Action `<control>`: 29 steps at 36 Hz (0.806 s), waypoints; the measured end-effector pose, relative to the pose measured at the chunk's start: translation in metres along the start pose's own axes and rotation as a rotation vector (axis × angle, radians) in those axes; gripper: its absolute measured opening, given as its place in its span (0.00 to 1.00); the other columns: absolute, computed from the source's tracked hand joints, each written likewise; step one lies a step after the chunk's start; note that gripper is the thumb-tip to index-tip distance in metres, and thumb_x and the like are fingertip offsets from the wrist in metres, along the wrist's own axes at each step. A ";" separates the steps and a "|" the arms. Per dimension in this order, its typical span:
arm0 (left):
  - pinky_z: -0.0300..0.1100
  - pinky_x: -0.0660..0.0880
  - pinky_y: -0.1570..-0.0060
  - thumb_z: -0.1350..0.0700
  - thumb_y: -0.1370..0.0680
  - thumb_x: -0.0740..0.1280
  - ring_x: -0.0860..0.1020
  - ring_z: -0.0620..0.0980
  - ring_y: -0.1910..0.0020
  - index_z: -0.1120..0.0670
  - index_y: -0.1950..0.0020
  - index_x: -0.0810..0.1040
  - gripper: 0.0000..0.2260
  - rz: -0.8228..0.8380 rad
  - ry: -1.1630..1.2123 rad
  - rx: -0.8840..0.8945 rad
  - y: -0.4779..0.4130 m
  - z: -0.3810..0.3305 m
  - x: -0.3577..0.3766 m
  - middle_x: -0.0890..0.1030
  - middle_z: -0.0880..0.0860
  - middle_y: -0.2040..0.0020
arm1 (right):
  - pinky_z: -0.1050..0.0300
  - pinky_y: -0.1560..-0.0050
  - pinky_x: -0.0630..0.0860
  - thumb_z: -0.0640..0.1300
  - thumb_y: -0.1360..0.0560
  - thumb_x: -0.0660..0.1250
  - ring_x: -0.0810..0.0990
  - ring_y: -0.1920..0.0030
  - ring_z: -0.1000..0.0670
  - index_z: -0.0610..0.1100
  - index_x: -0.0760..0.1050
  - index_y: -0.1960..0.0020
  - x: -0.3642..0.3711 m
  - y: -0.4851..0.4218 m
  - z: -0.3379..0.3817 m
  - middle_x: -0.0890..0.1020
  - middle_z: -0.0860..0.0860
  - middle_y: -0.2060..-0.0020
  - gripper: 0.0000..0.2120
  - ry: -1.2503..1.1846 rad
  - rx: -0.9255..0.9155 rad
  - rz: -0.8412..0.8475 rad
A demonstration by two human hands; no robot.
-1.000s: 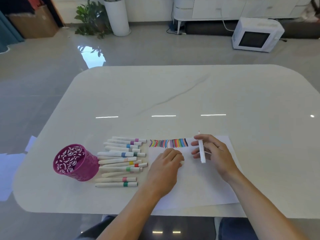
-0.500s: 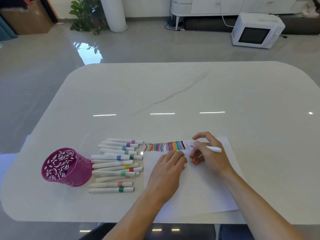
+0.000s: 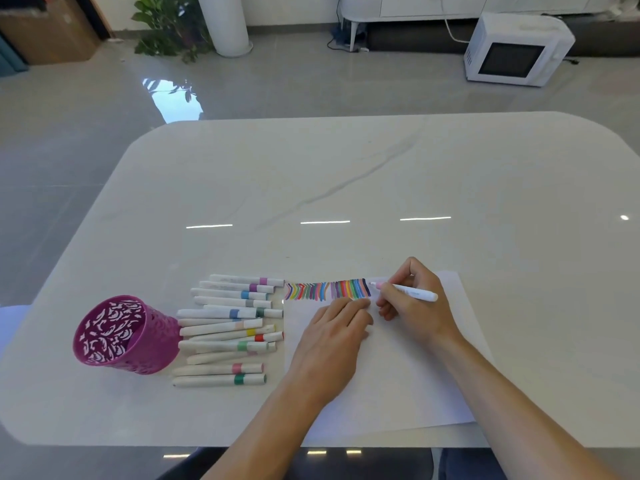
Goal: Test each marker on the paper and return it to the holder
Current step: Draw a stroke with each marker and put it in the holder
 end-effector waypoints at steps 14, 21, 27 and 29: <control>0.47 0.75 0.41 0.60 0.21 0.68 0.75 0.53 0.34 0.55 0.46 0.80 0.04 0.010 0.029 -0.021 -0.001 -0.002 -0.004 0.79 0.50 0.35 | 0.56 0.64 0.83 0.43 0.22 0.75 0.87 0.64 0.45 0.42 0.74 0.57 0.003 -0.002 -0.004 0.87 0.45 0.65 0.11 0.017 -0.005 0.020; 0.47 0.73 0.39 0.60 0.19 0.66 0.73 0.53 0.32 0.56 0.45 0.79 0.05 0.024 0.050 -0.037 0.000 -0.002 -0.004 0.77 0.50 0.33 | 0.55 0.65 0.82 0.42 0.23 0.74 0.85 0.67 0.46 0.43 0.73 0.58 0.004 -0.002 -0.006 0.87 0.44 0.65 0.11 0.012 0.015 0.016; 0.46 0.72 0.38 0.59 0.18 0.65 0.72 0.52 0.31 0.55 0.44 0.79 0.06 0.034 0.047 -0.040 0.000 -0.002 -0.003 0.76 0.50 0.31 | 0.55 0.67 0.80 0.41 0.24 0.74 0.83 0.69 0.47 0.39 0.73 0.57 0.004 -0.002 -0.005 0.86 0.44 0.66 0.11 0.009 0.020 0.010; 0.46 0.72 0.39 0.59 0.19 0.65 0.73 0.52 0.32 0.55 0.44 0.79 0.05 0.030 0.041 -0.036 0.000 -0.001 -0.003 0.77 0.50 0.32 | 0.55 0.67 0.81 0.41 0.23 0.74 0.83 0.69 0.47 0.39 0.73 0.56 0.004 -0.001 -0.004 0.86 0.44 0.66 0.11 0.014 0.018 0.006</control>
Point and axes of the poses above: each hand's wrist, its own y-axis away from the middle knuckle, its own x-axis out of the palm, z = x × y, the point moved 5 cm from there along -y, towards the middle knuckle
